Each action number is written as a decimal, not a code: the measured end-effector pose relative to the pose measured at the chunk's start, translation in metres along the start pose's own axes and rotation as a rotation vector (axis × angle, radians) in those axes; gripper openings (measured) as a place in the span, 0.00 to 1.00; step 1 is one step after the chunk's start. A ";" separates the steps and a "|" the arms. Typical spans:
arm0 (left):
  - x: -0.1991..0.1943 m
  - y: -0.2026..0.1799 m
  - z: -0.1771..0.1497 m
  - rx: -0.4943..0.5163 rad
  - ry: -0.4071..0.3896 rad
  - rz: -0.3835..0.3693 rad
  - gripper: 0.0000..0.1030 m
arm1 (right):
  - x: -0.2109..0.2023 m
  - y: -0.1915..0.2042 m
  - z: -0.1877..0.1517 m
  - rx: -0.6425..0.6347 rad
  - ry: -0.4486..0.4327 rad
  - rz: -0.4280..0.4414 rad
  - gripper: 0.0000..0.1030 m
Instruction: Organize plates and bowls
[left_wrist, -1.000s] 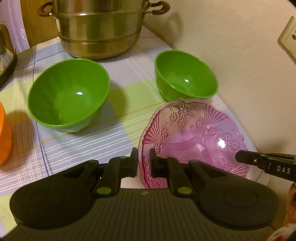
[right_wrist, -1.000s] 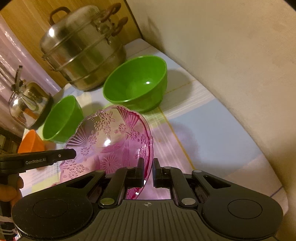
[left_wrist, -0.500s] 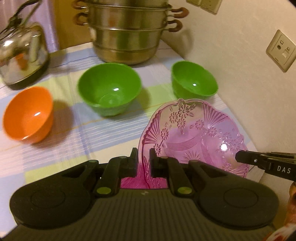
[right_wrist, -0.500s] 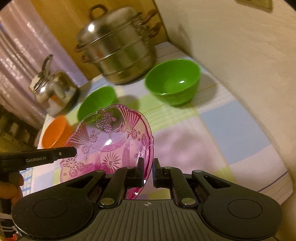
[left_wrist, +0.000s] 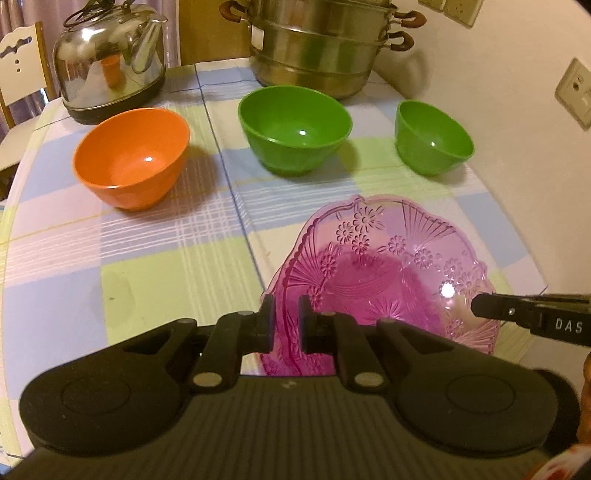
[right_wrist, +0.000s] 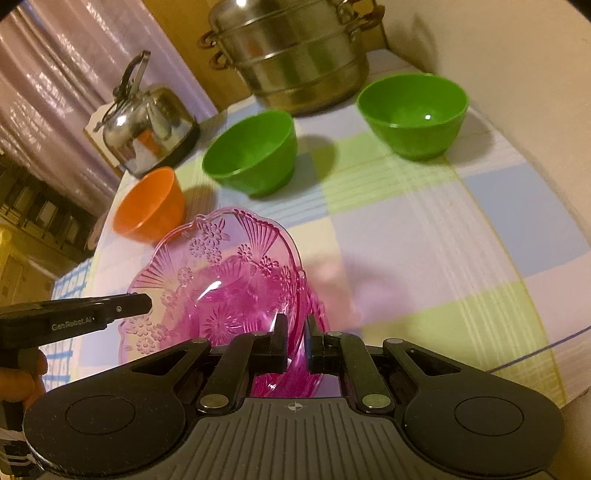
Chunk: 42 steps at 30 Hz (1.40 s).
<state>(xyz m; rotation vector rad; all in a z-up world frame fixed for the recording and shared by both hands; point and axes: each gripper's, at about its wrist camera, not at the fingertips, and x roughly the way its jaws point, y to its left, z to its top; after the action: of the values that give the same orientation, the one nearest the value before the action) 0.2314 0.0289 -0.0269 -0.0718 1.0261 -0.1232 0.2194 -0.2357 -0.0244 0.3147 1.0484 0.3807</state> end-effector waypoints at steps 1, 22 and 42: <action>0.002 0.000 -0.003 0.003 0.001 0.005 0.10 | 0.002 0.000 -0.003 0.000 0.006 0.000 0.08; 0.030 0.015 -0.027 0.016 0.032 0.012 0.11 | 0.033 0.002 -0.018 0.001 0.079 -0.023 0.08; 0.042 0.016 -0.028 0.013 0.039 -0.016 0.11 | 0.036 0.001 -0.016 -0.008 0.078 -0.040 0.08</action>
<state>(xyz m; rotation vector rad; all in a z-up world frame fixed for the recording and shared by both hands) 0.2305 0.0389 -0.0788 -0.0662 1.0634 -0.1463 0.2213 -0.2177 -0.0597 0.2730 1.1273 0.3638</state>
